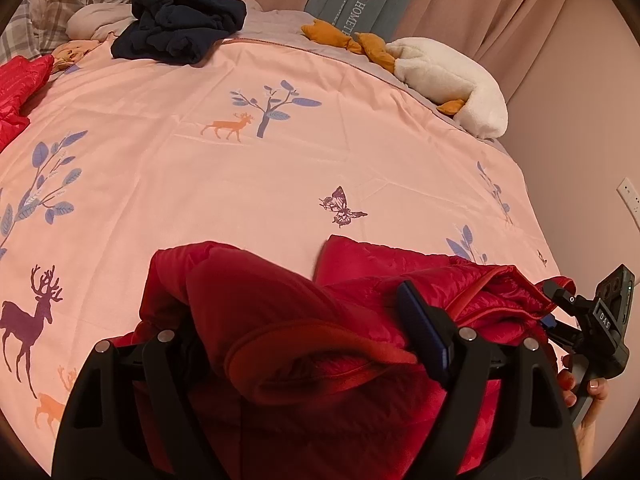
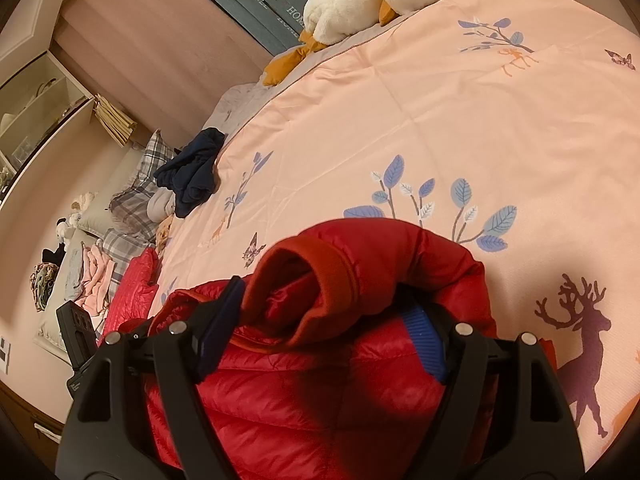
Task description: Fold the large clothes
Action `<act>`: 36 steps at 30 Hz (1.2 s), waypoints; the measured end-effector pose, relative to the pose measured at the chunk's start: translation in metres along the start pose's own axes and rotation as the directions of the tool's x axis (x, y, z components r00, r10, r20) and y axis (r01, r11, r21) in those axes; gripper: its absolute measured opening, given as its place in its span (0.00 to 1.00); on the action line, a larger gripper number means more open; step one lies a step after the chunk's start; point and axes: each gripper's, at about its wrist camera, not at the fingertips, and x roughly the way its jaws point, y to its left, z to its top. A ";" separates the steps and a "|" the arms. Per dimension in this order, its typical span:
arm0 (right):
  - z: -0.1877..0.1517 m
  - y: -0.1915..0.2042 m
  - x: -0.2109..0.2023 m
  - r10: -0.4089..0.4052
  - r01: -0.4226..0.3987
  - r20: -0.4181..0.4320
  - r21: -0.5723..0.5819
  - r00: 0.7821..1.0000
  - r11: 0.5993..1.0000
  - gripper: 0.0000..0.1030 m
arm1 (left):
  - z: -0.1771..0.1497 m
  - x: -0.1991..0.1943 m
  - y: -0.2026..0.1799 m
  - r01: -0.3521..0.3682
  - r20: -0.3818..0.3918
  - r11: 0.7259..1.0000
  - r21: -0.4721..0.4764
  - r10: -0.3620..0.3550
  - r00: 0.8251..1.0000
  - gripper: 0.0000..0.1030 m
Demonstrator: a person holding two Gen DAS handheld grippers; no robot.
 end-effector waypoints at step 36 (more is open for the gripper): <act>0.000 0.000 0.002 -0.003 0.003 -0.002 -0.001 1.000 1.000 0.80 | -0.002 0.005 0.002 -0.004 -0.009 1.000 0.000 0.004 1.000 0.82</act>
